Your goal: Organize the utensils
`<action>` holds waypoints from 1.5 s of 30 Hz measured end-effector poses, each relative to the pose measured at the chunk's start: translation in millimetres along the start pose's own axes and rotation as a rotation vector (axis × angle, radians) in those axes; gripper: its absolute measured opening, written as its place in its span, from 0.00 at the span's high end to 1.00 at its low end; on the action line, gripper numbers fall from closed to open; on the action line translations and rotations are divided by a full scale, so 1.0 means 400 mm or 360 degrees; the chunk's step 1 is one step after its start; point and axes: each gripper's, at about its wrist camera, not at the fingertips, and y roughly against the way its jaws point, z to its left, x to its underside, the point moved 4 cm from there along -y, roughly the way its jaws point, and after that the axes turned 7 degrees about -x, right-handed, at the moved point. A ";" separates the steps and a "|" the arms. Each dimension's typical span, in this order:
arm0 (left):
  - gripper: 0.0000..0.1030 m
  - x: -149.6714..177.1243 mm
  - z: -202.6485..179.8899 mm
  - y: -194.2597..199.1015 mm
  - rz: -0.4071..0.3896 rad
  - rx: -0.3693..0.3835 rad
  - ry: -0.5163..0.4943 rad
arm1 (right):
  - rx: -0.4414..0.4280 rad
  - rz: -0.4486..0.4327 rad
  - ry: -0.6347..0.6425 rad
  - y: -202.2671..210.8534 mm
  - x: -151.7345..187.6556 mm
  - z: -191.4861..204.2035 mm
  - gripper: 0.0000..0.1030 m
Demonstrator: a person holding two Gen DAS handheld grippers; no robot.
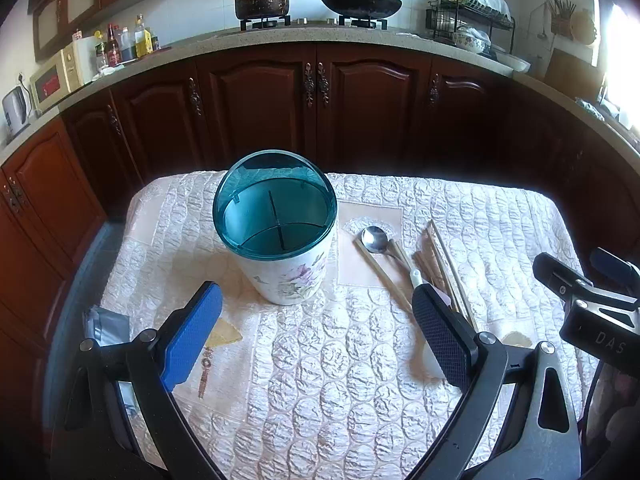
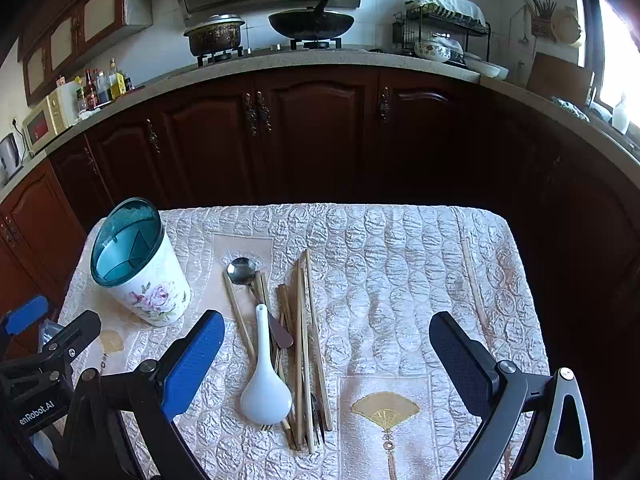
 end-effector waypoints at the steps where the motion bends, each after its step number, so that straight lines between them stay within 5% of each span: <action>1: 0.06 0.000 -0.002 0.000 0.0001 0.0001 -0.0003 | 0.0002 0.0002 0.0003 0.000 -0.001 0.000 0.01; 45: 0.06 0.019 -0.018 -0.051 0.0085 -0.0003 0.0017 | -0.0037 0.0076 -0.0015 -0.043 0.028 -0.042 0.01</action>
